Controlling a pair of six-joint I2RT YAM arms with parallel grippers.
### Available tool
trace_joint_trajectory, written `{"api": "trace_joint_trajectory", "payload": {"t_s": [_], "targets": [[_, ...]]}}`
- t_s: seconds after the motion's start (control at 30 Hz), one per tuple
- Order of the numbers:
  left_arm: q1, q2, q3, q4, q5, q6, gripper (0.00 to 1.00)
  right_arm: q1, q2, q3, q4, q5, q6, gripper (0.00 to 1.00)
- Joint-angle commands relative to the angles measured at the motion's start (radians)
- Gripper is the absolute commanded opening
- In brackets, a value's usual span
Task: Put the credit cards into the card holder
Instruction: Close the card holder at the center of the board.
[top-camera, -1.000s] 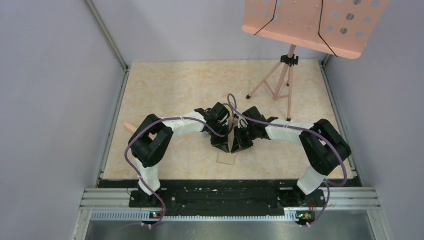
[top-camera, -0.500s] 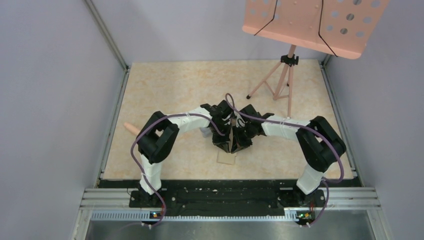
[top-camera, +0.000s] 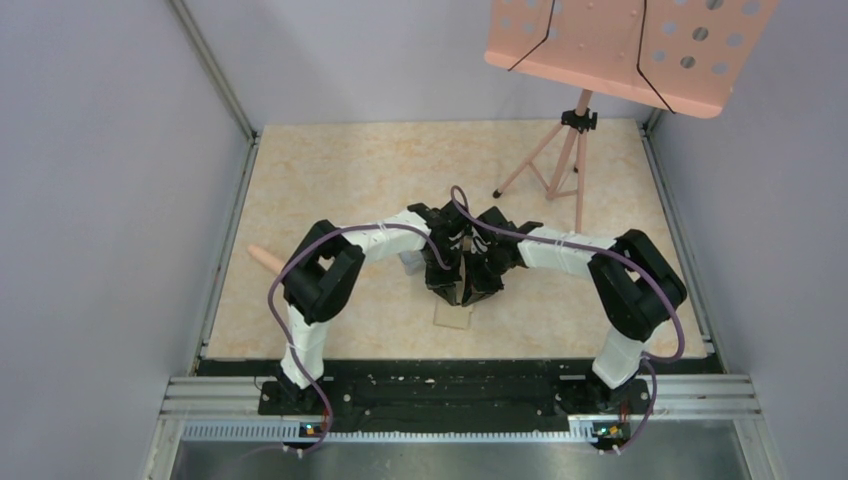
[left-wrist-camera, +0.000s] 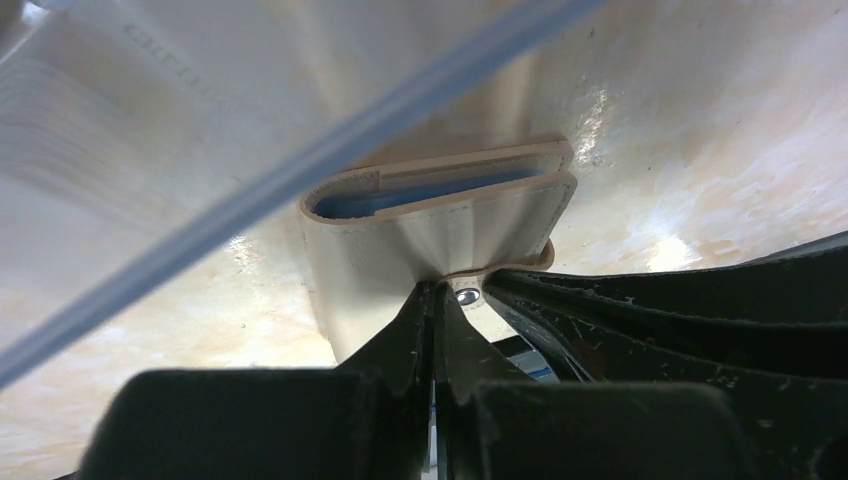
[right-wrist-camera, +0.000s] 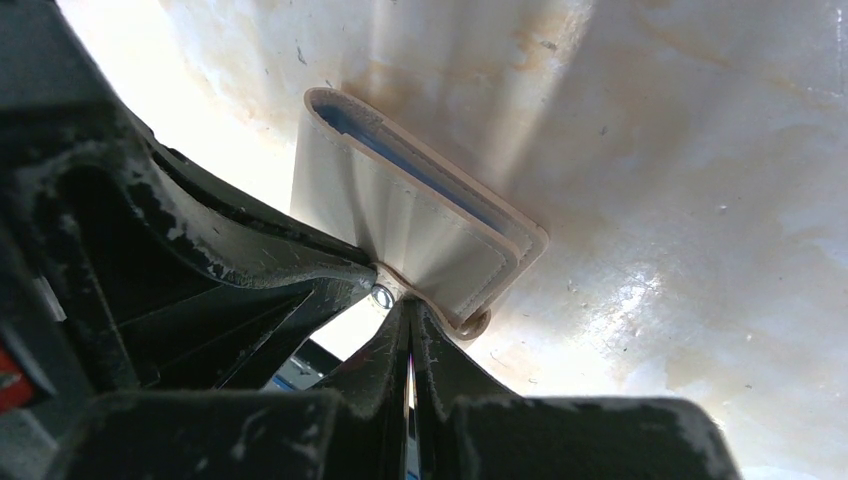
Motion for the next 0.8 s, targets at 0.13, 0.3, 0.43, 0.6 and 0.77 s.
{"api": "trace_joint_trajectory", "payload": {"t_s": [0.13, 0.3, 0.43, 0.6, 0.77], "targets": [[-0.111, 0.003, -0.092, 0.146, -0.163, 0.192, 0.09, 0.095, 0.056, -0.075, 0.002, 0.186, -0.129, 0.0], [-0.074, -0.096, -0.151, 0.221, -0.1, 0.165, 0.17, 0.095, 0.066, -0.075, 0.009, 0.169, -0.128, 0.0], [-0.061, -0.097, -0.186, 0.27, -0.039, 0.156, 0.14, 0.095, 0.078, -0.071, 0.011, 0.155, -0.129, 0.0], [-0.061, -0.056, -0.168, 0.273, -0.006, 0.164, 0.13, 0.095, 0.091, -0.067, 0.01, 0.144, -0.129, 0.0], [-0.063, -0.064, -0.174, 0.28, 0.005, 0.165, 0.2, 0.096, 0.106, -0.064, 0.004, 0.136, -0.13, 0.0]]}}
